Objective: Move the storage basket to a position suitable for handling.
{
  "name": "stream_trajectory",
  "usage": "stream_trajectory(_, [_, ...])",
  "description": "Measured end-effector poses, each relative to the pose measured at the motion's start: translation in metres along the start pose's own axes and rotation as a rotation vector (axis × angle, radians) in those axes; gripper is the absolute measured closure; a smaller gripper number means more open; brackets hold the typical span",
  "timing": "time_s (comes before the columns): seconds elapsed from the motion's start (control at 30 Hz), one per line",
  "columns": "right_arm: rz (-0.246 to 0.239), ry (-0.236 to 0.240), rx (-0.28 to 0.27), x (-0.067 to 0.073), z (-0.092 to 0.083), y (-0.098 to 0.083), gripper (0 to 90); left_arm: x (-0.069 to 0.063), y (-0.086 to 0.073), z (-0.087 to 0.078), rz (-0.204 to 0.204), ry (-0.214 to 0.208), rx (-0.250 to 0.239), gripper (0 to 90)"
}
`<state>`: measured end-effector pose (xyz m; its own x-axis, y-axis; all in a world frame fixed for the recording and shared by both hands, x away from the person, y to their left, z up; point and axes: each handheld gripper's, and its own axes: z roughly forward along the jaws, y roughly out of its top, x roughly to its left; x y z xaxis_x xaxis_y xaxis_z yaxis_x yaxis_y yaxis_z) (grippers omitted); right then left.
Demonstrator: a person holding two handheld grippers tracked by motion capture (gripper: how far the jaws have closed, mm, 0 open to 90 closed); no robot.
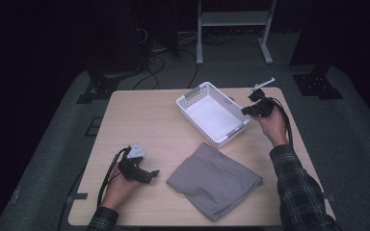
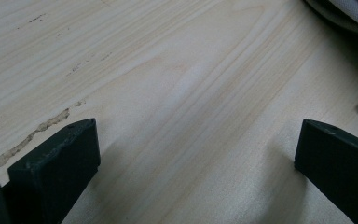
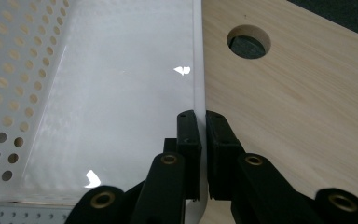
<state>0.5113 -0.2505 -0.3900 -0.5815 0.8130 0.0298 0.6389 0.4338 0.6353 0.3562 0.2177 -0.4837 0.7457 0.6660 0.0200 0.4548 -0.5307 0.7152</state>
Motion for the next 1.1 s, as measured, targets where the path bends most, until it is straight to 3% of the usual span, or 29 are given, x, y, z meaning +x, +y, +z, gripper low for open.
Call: stream_trajectory(1.1, [0.027,-0.029,0.023,-0.026,-0.058,-0.091,84.4,0.0,0.0,0.0,-0.001,0.001,0.001,0.0])
